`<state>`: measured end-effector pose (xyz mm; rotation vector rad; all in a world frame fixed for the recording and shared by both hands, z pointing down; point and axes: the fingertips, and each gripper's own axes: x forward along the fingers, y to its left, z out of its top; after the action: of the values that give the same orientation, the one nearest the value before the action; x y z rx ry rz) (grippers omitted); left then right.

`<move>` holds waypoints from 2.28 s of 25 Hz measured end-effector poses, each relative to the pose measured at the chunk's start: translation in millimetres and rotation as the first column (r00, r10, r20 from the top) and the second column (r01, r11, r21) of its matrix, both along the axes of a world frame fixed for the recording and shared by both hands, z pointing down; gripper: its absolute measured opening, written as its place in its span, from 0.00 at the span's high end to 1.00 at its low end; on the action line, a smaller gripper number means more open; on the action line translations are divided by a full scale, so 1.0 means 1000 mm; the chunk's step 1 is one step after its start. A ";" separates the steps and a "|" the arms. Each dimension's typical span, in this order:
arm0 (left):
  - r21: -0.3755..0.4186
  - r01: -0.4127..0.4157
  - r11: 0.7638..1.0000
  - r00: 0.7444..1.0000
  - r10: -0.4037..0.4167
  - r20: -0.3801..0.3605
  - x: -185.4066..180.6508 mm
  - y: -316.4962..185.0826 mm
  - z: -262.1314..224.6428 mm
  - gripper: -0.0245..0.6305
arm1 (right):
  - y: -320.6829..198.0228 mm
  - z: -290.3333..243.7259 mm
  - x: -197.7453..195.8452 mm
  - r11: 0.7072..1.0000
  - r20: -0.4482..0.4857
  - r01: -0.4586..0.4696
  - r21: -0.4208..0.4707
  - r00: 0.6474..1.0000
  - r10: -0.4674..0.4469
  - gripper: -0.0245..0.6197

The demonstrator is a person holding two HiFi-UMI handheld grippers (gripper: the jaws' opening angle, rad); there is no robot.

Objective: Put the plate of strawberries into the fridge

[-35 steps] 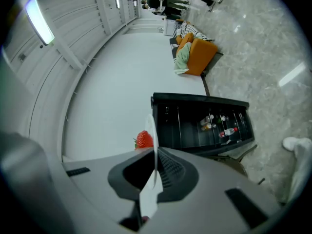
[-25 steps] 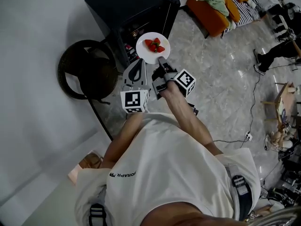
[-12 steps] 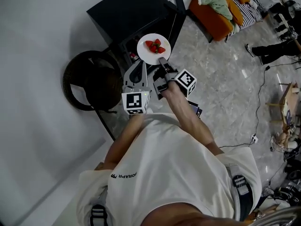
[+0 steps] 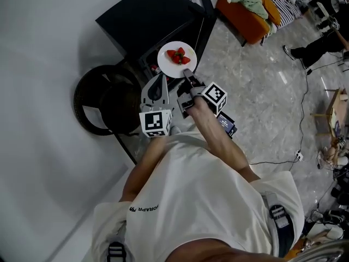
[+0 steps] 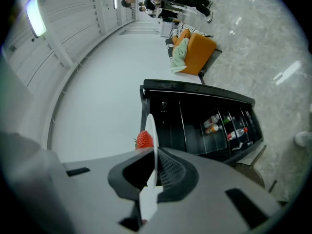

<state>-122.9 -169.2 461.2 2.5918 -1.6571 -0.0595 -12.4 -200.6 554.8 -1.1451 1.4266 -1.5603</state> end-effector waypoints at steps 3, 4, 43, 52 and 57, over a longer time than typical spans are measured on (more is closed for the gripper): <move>-0.002 0.003 1.000 1.000 -0.003 0.002 -0.001 -0.003 -0.002 0.96 | -0.003 -0.001 -0.001 1.000 -0.005 0.004 0.000 1.000 -0.004 0.93; -0.002 0.004 1.000 1.000 -0.004 0.002 0.000 -0.003 -0.001 0.96 | -0.004 0.000 -0.001 1.000 -0.007 0.005 -0.002 1.000 -0.005 0.93; -0.004 0.089 0.996 0.994 -0.089 0.070 0.032 -0.043 -0.001 0.96 | -0.060 0.052 0.020 0.984 -0.024 0.161 -0.075 0.986 -0.164 0.93; -0.008 0.099 0.995 0.992 -0.098 0.083 0.028 -0.047 0.002 0.96 | -0.071 0.065 0.013 0.980 -0.030 0.172 -0.100 0.984 -0.176 0.93; -0.007 0.106 0.994 0.990 -0.105 0.089 0.023 -0.047 0.001 0.96 | -0.084 0.075 0.008 0.978 -0.055 0.177 -0.110 0.982 -0.183 0.93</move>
<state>-99.6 -215.9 462.1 2.5321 -1.8172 0.0612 -4.2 -284.7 629.8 -1.1633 1.5436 -1.7553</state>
